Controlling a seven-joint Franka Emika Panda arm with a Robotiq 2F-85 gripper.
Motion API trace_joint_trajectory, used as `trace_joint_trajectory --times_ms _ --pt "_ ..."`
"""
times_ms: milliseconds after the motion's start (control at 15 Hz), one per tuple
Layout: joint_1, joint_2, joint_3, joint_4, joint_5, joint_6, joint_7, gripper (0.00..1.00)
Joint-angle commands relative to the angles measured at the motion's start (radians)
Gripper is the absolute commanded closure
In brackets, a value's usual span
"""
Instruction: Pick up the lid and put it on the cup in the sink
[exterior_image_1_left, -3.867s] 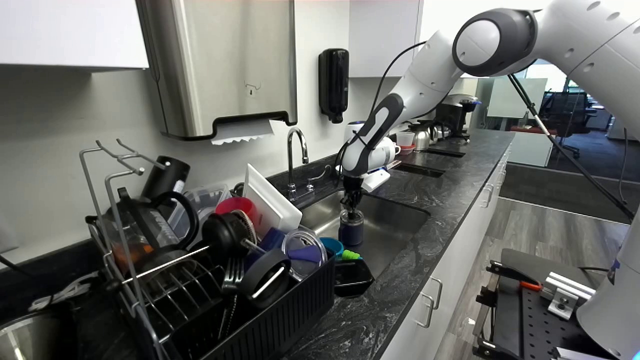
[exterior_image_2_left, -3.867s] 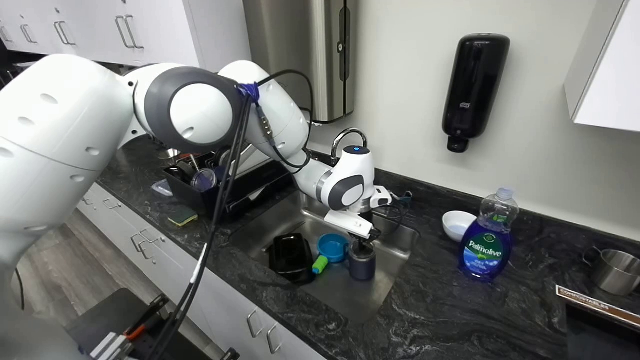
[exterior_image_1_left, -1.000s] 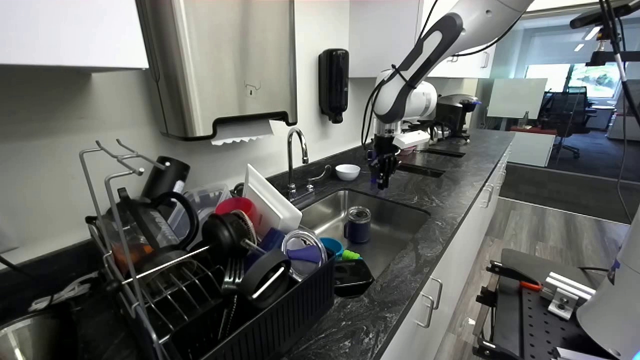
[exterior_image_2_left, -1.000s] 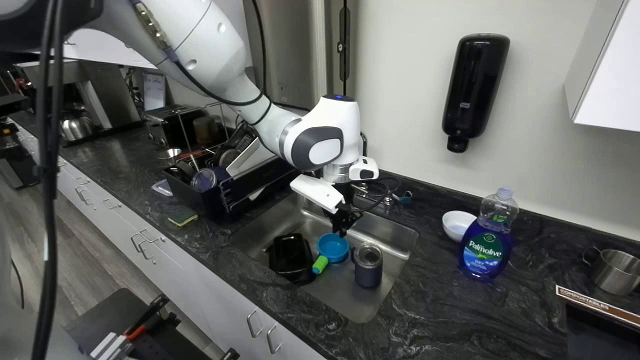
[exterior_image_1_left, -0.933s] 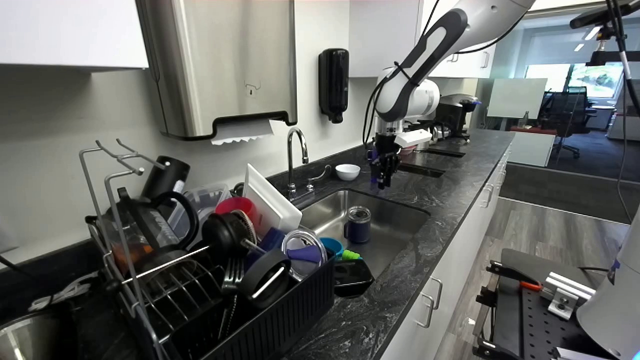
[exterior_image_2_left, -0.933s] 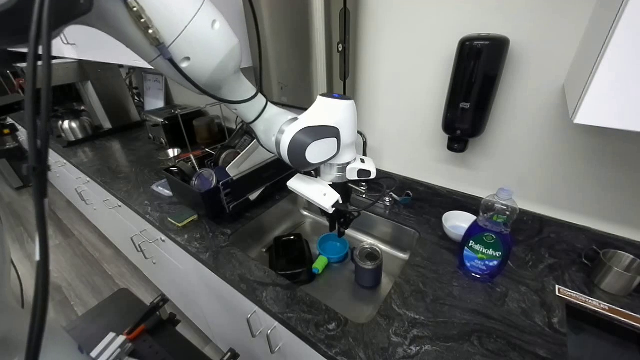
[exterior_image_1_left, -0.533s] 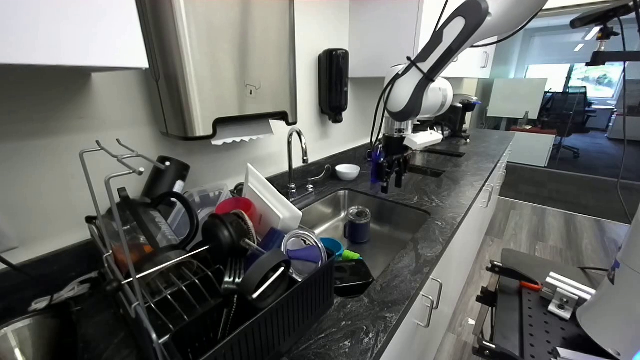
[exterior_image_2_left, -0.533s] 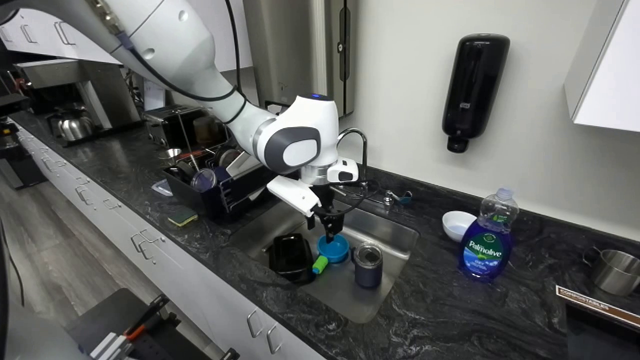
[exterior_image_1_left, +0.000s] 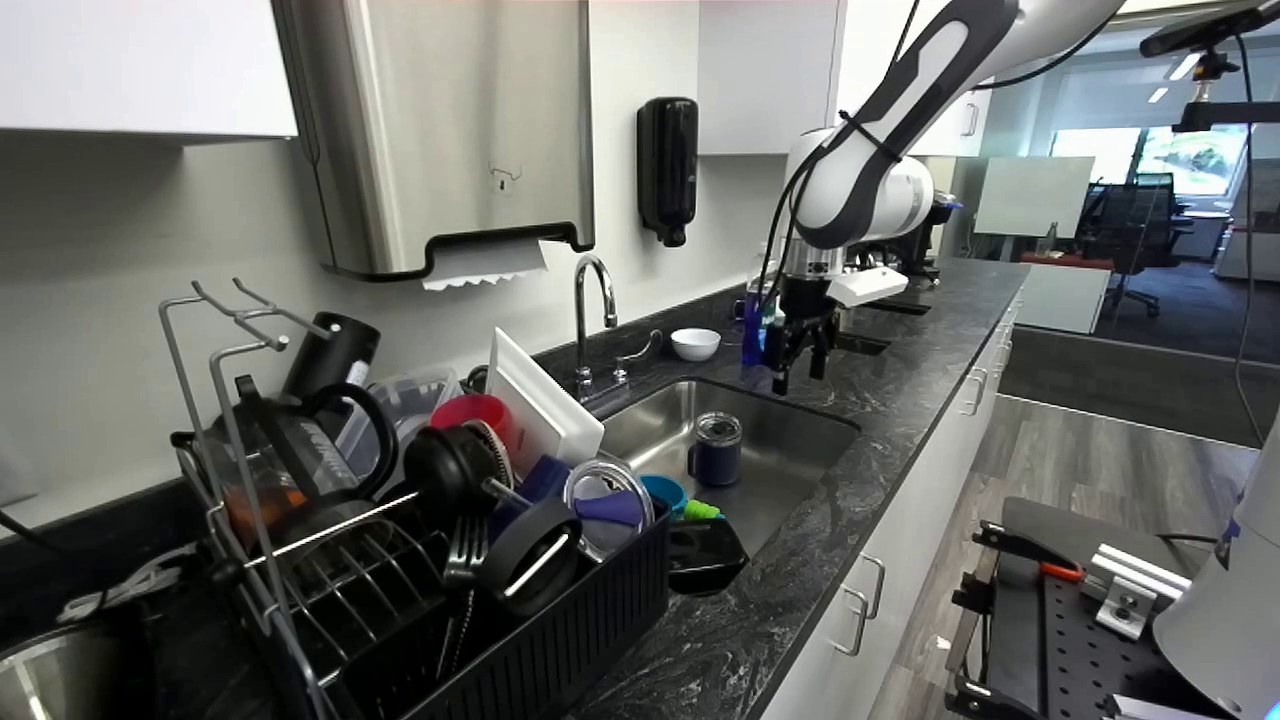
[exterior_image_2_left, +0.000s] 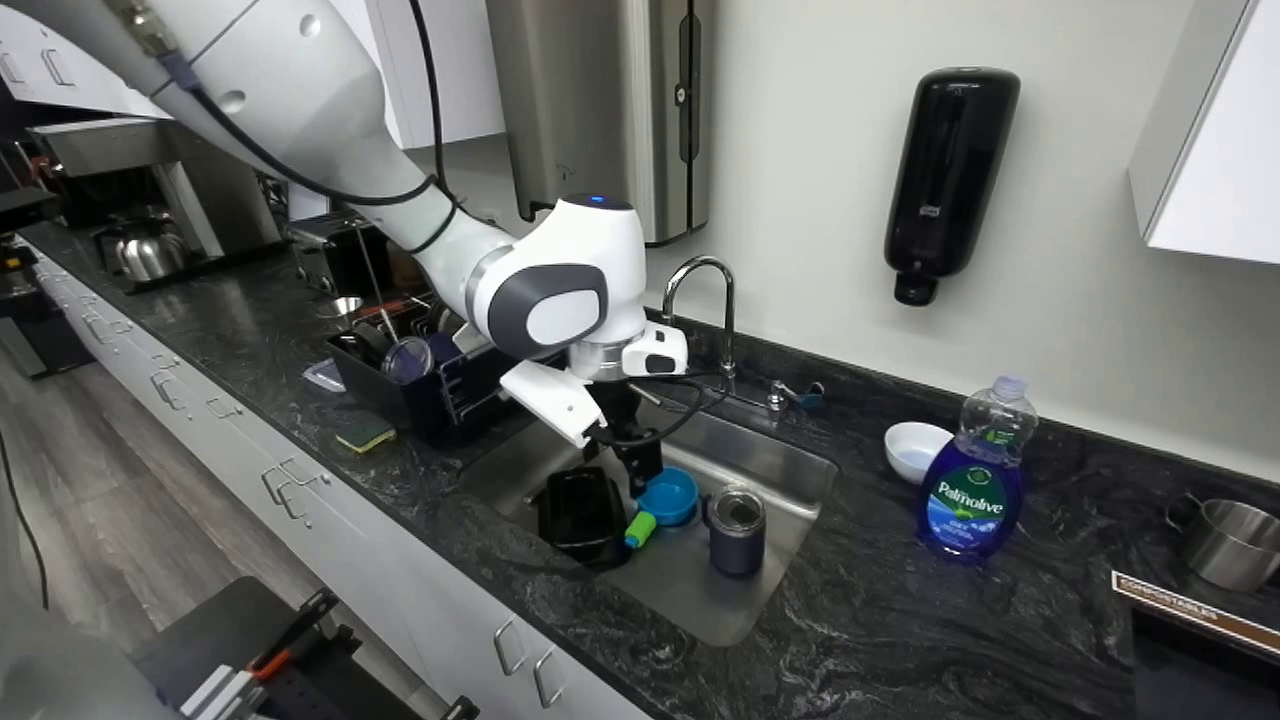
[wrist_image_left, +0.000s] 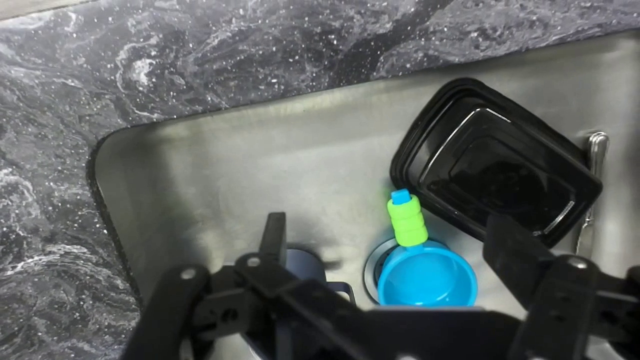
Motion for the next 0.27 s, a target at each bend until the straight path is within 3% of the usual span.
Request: trace_joint_trajectory --times_ms 0,200 --pt "0.009 -0.019 -0.009 -0.036 0.001 0.027 -0.013 0.00" --pt "0.010 -0.002 -0.010 -0.013 0.001 0.000 -0.001 0.00"
